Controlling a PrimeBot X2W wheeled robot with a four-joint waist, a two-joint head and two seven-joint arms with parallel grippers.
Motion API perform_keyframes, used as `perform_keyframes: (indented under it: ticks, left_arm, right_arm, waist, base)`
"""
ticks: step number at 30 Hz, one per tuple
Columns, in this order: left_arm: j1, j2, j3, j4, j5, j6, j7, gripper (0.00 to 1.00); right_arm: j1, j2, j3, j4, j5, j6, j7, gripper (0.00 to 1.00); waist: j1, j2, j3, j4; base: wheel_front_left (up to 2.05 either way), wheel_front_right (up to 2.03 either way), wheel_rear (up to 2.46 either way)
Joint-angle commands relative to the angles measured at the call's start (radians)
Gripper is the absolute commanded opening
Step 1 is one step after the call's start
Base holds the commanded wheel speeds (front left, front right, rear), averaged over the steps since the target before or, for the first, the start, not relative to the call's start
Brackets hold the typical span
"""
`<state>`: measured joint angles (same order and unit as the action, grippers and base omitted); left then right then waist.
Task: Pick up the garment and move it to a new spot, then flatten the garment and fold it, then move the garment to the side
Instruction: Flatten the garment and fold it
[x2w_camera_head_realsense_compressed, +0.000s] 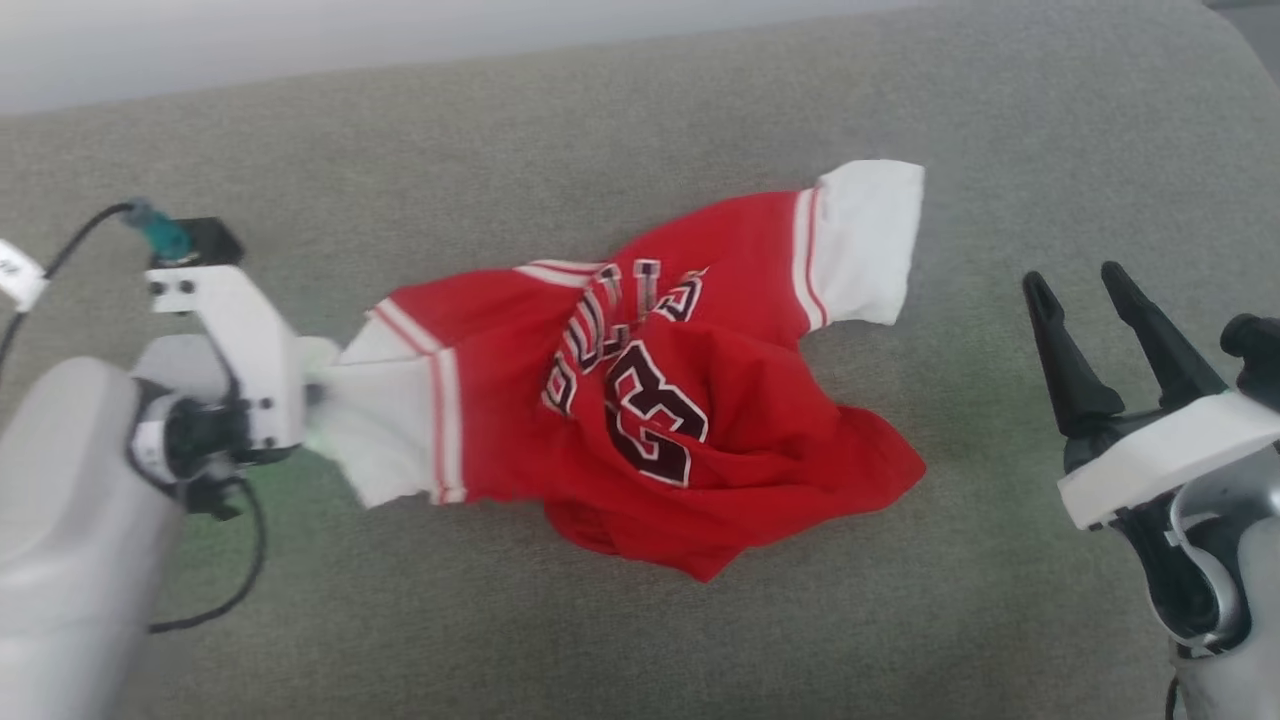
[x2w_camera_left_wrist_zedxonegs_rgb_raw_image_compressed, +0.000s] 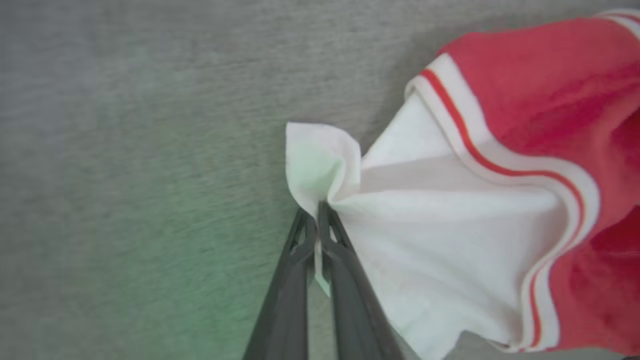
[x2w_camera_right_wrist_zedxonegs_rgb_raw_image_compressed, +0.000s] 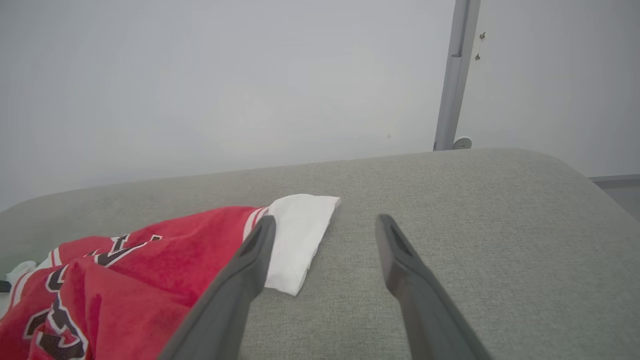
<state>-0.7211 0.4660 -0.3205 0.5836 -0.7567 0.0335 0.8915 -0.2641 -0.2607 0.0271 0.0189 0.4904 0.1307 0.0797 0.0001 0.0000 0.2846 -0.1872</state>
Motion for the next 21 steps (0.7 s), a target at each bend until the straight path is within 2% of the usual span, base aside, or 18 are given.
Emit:
perform_keyframes:
  ticks: [1, 4, 11, 13, 14, 21]
  left_arm:
    - [0.029, 0.036, 0.006, 0.004, 0.009, 0.007, 0.001, 0.00]
    - [0.032, 0.070, 0.019, -0.025, 0.014, 0.007, -0.010, 0.00]
    - [0.057, 0.090, 0.041, -0.067, -0.013, 0.006, -0.019, 0.02]
    - [0.064, 0.084, 0.043, -0.079, -0.020, 0.009, -0.022, 0.48]
    - [0.065, 0.083, 0.043, -0.084, -0.020, 0.013, -0.022, 1.00]
    - [0.029, 0.081, 0.036, -0.118, -0.015, 0.029, -0.004, 1.00]
  right_arm:
    - [0.012, 0.001, -0.004, -0.009, -0.008, 0.000, 0.005, 1.00]
    - [0.028, 0.004, -0.019, -0.017, -0.011, 0.000, 0.021, 1.00]
    - [0.045, 0.016, -0.035, -0.038, -0.016, 0.000, 0.050, 1.00]
    - [0.049, 0.021, -0.037, -0.040, -0.016, 0.000, 0.058, 1.00]
    - [0.049, 0.022, -0.039, -0.044, -0.016, 0.000, 0.063, 1.00]
    - [0.042, 0.023, -0.041, -0.068, -0.017, 0.000, 0.087, 1.00]
  waist:
    - [-0.0001, 0.0000, -0.008, 0.010]
    - [-0.0001, 0.0000, -0.013, 0.021]
    - [-0.0001, 0.0000, -0.017, 0.036]
    - [-0.0001, 0.0000, -0.017, 0.040]
    - [-0.0001, 0.0000, -0.016, 0.041]
    - [-0.0001, 0.0000, -0.003, 0.053]
  base:
    - [0.00, 0.00, 0.00]
    - [0.00, 0.00, 0.00]
    - [0.00, 0.00, 0.00]
    - [0.00, 0.00, 0.00]
    - [0.00, 0.00, 0.00]
    - [0.00, 0.00, 0.00]
